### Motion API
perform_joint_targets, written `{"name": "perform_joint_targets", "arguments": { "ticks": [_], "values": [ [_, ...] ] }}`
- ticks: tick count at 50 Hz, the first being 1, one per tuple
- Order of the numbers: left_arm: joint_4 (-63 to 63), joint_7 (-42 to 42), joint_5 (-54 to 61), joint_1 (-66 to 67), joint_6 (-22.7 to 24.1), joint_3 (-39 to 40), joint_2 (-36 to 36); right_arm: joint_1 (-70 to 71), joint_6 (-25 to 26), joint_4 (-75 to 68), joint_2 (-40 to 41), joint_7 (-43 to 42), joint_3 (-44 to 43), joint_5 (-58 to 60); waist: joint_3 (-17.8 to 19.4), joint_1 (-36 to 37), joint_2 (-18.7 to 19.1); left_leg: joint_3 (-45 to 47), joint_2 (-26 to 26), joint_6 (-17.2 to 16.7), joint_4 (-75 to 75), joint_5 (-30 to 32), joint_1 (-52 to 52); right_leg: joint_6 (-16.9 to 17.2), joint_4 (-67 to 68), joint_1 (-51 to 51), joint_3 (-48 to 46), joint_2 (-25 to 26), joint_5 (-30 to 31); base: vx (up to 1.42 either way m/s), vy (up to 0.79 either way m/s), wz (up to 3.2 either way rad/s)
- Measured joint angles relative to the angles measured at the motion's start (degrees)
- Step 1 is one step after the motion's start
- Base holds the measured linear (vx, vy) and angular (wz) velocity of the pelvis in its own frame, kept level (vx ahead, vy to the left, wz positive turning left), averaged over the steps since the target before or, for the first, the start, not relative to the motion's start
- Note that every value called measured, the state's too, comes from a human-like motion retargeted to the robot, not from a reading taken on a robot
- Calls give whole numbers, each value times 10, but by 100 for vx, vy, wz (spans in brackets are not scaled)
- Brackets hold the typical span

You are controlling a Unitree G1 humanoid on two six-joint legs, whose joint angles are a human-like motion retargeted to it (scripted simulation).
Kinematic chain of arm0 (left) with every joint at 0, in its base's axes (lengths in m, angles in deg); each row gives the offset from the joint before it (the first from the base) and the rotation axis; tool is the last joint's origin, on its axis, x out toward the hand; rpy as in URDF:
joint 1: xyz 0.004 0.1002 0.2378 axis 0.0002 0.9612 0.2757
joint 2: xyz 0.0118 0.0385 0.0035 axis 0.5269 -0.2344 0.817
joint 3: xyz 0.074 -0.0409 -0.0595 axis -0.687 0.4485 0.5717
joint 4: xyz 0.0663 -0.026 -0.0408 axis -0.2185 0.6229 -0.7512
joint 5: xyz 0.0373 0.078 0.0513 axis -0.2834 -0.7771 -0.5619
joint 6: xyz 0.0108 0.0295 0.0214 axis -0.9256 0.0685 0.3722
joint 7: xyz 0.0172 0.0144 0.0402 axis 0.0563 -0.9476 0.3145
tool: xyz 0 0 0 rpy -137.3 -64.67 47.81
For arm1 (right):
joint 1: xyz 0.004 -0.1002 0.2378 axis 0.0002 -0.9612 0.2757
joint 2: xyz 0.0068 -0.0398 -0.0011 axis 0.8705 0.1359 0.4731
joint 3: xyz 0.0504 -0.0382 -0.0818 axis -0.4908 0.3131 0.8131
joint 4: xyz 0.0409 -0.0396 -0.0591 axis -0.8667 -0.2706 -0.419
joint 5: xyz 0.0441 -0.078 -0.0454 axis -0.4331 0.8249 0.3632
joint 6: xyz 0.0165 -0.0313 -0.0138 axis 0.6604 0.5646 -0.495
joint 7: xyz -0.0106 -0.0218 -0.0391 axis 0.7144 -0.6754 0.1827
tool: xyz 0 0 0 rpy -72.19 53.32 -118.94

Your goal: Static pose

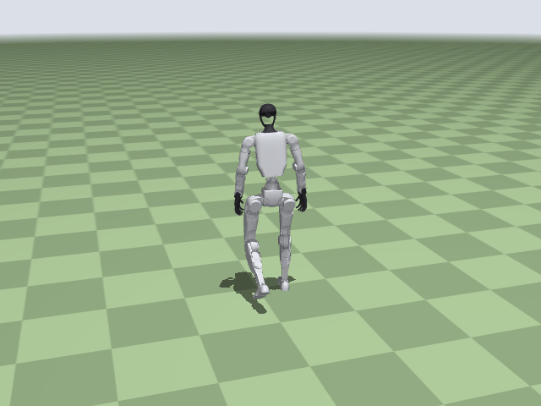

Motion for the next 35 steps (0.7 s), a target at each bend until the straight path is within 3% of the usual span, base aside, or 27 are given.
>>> {"name": "perform_joint_targets", "arguments": {
  "ticks": [5,8,18,25,30,35],
  "values": [
    [-43,-6,5,-1,6,13,7,-9,-4,9,-6,0,-14,4,1,44,-6,35,-4,7,-65,-69,-73,-4,-41,83,21,23,-45,66,-13,-66],
    [-62,-10,2,-2,10,18,6,-8,-9,14,-10,4,-19,10,4,68,-4,56,-5,-3,-147,-71,-103,-7,-60,130,38,36,-69,64,-9,-67],
    [-77,-22,-18,3,16,25,-16,4,-20,38,-18,-1,-25,40,7,125,26,100,1,-74,-458,39,-154,-20,-94,282,86,66,-138,59,-1,-49],
    [-48,-23,-19,9,4,33,-27,10,-18,39,-11,-3,-24,46,-4,158,31,93,3,-68,-457,79,-176,-19,-65,338,99,57,-170,60,10,-35],
    [-2,-10,-7,15,-8,34,-32,-1,-14,23,7,10,-22,45,-24,174,12,69,-24,-36,-369,97,-189,9,6,336,98,26,-121,64,18,-11],
    [31,18,-5,16,-20,31,-31,-13,-8,15,14,44,-6,49,-35,163,-4,39,-72,9,-356,68,-154,47,166,283,79,-6,18,65,19,28]
  ]
}}
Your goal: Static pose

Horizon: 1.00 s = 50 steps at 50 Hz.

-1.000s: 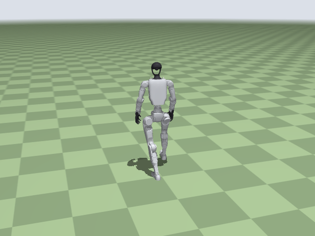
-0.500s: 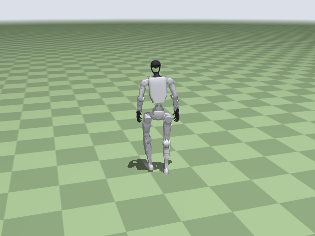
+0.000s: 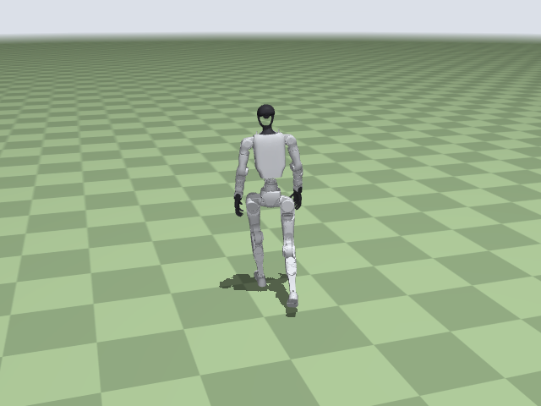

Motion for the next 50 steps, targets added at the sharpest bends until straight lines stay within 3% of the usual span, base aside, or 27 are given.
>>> {"name": "perform_joint_targets", "arguments": {
  "ticks": [3,7,10,13,23,29,32,35,38,40,44,50],
  "values": [
    [-5,12,-6,-6,-4,-2,6,2,5,0,-1,12,7,5,5,-17,4,-23,-22,17,-13,-19,42,-14,136,-65,-27,-18,19,67,17,45],
    [-28,12,-12,-20,-5,-5,17,9,7,4,-6,8,12,11,16,-45,17,-57,-41,21,-45,-42,106,-63,255,-166,-73,-42,-61,67,13,55],
    [-51,4,-7,-32,-3,-7,22,12,7,13,-10,-3,14,12,21,-73,26,-87,-50,16,-74,-60,157,-85,259,-238,-100,-53,-126,67,8,73],
    [-75,-2,5,-47,2,-9,28,21,8,19,-13,-13,17,7,29,-106,32,-119,-53,12,-102,-81,207,-88,191,-297,-123,-58,-152,67,4,84],
    [-108,-8,20,-43,29,-33,37,19,16,24,-12,-36,22,-16,38,-178,36,-194,-53,-6,-128,-176,346,-6,-225,-363,-138,-58,-48,63,-7,64],
    [-68,-4,15,-33,25,-28,31,26,20,6,-10,-41,17,-14,33,-199,44,-190,-32,-29,-96,-185,392,-2,-219,-374,-139,-63,23,59,-18,34],
    [-41,-8,19,-18,21,-20,20,25,20,-6,-8,-42,18,-16,26,-205,53,-197,-16,-53,-48,-140,390,-17,-175,-377,-133,-49,51,58,-21,6],
    [-22,-12,26,-4,17,-14,11,21,19,-10,-8,-39,20,-21,22,-208,60,-191,0,-92,39,-35,364,-36,-154,-370,-122,-29,49,56,-20,-9],
    [-21,-14,34,0,15,-12,11,19,18,-8,-10,-33,20,-30,22,-205,52,-158,16,-99,151,26,311,-51,-155,-349,-109,-16,34,51,-18,-21],
    [-27,-15,38,-3,13,-14,14,20,18,-6,-12,-32,17,-38,24,-199,42,-126,29,-85,219,24,271,-54,-163,-332,-103,-11,23,47,-16,-26],
    [-46,-22,44,-22,14,-22,22,26,19,-8,-16,-33,12,-51,25,-184,22,-70,47,-42,275,-52,196,-50,-188,-297,-98,-5,0,42,-13,-28],
    [-70,-34,37,-46,19,-26,24,27,21,-11,-19,-31,6,-53,25,-162,11,-30,38,-28,162,-139,132,-39,-223,-248,-95,11,-27,33,-8,-31]
  ]
}}
